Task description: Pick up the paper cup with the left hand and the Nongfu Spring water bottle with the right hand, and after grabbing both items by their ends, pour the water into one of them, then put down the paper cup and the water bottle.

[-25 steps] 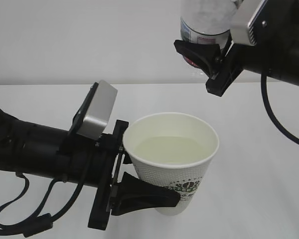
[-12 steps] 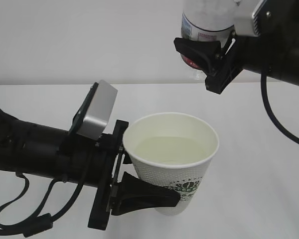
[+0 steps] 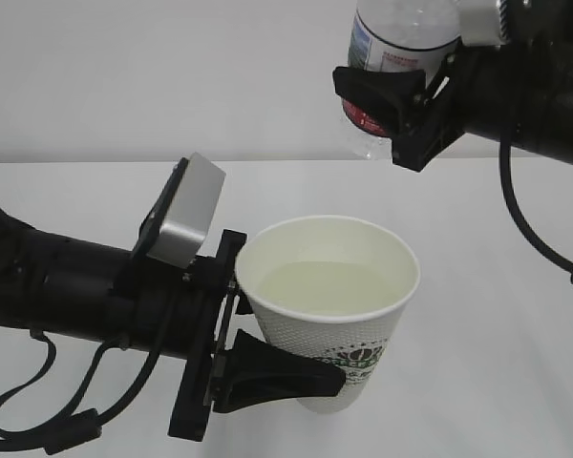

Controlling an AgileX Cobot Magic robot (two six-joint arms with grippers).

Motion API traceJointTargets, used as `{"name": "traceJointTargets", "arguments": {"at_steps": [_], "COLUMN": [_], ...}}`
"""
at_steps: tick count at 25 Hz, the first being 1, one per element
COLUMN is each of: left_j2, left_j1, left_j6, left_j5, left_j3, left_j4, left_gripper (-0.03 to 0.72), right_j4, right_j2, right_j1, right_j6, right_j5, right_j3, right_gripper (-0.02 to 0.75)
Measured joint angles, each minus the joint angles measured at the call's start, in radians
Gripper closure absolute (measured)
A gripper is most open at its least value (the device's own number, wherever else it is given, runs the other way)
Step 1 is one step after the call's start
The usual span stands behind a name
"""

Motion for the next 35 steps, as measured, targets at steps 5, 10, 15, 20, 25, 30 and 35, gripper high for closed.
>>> {"name": "traceJointTargets", "arguments": {"at_steps": [5,10,15,20,25,30,35], "left_j2": [0.000,0.000,0.000,0.000,0.000,0.000,0.000], "left_j1": [0.000,0.000,0.000,0.000,0.000,0.000,0.000], "left_j6": [0.000,0.000,0.000,0.000,0.000,0.000,0.000], "left_j5": [0.000,0.000,0.000,0.000,0.000,0.000,0.000], "left_j3": [0.000,0.000,0.000,0.000,0.000,0.000,0.000], "left_j4": [0.000,0.000,0.000,0.000,0.000,0.000,0.000], "left_gripper": [0.229,0.229,0.230,0.230,0.230,0.230,0.230], "right_j4": [0.000,0.000,0.000,0.000,0.000,0.002,0.005], "right_j2": [0.000,0.000,0.000,0.000,0.000,0.000,0.000], "right_j1": [0.000,0.000,0.000,0.000,0.000,0.000,0.000], "right_j6": [0.063,0.090,0.095,0.095,0.096,0.096,0.098], "right_j5": [0.000,0.000,0.008,0.008,0.012,0.070,0.130], "right_j3": [0.000,0.000,0.000,0.000,0.000,0.000,0.000], "right_gripper": [0.248,0.248,0.248,0.248,0.248,0.248,0.248]}}
